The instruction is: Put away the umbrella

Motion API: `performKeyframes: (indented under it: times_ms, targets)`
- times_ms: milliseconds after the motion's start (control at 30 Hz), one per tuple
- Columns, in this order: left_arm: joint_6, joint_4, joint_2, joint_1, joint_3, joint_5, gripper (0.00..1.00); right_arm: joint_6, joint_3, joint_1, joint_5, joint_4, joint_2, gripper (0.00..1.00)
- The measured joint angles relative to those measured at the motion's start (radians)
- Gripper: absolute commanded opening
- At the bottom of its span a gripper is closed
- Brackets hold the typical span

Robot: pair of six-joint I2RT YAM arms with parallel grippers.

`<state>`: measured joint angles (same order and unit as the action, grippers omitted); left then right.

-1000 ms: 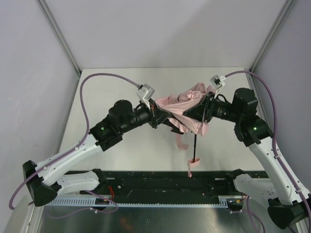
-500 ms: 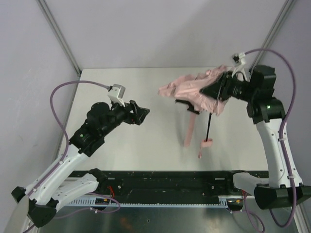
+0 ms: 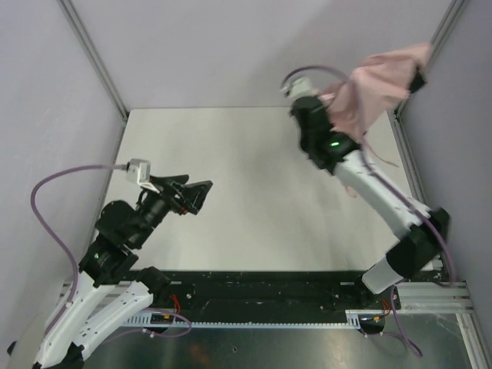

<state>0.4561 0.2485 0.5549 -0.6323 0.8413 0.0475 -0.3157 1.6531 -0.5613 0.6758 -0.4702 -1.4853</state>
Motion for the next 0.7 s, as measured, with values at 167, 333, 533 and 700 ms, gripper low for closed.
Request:
performKeyframes:
  times_ms: [167, 333, 533, 700]
  targets:
    - [0.092, 0.002, -0.148, 0.0, -0.147, 0.064, 0.91, -0.076, -0.169, -0.214, 0.135, 0.165, -0.295, 0.0]
    - [0.204, 0.018, -0.237, 0.0, -0.296, 0.109, 0.84, -0.012, -0.224, -0.414, 0.114, 0.144, -0.605, 0.0]
    - [0.313, 0.061, -0.254, 0.0, -0.349, 0.154, 0.78, 0.086, -0.249, -0.534, -0.023, 0.008, -0.605, 0.0]
    - [0.416, 0.084, -0.214, 0.0, -0.356, 0.207, 0.81, 0.129, -0.252, -0.474, -0.298, -0.048, -0.546, 0.0]
